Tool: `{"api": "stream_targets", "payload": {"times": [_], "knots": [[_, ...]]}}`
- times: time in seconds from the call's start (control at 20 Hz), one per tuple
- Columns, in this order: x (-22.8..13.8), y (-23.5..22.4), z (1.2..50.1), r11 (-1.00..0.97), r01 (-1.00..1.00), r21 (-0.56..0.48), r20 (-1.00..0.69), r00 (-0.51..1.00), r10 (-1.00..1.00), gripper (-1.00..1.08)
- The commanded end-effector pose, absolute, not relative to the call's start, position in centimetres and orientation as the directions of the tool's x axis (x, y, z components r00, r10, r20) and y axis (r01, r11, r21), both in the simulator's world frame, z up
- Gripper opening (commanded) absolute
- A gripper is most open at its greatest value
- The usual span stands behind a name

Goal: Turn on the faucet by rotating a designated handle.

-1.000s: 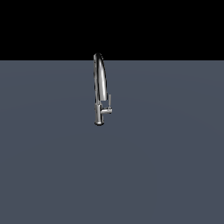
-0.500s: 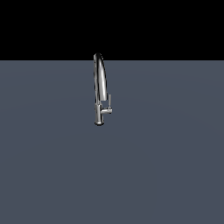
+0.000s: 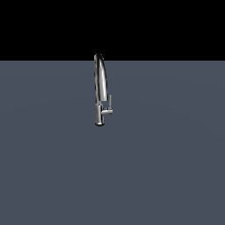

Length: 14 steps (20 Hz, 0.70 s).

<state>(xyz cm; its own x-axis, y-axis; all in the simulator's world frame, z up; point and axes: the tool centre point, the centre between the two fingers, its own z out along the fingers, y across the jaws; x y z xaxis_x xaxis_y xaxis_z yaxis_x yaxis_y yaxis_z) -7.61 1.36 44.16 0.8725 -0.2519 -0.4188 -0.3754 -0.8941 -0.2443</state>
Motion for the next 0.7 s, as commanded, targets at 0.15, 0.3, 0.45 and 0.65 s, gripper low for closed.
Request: {"api": "stream_targets", "payload": {"times": [0.15,0.3,0.45,0.65], "knots": [[-4.7,1.1,42.1,-0.849,-0.455,-0.269,-0.508,0.816,-0.276,-1.0],[-3.2,1.0,40.8,-0.821,-0.498,-0.279,-0.556,0.781,-0.285,-1.0],[-1.7,0.8,39.5,-0.791,-0.541,-0.286,-0.603,0.743,-0.29,-1.0],[0.2,0.6,37.6,-0.747,-0.598,-0.29,-0.664,0.688,-0.293,-1.0]]}}
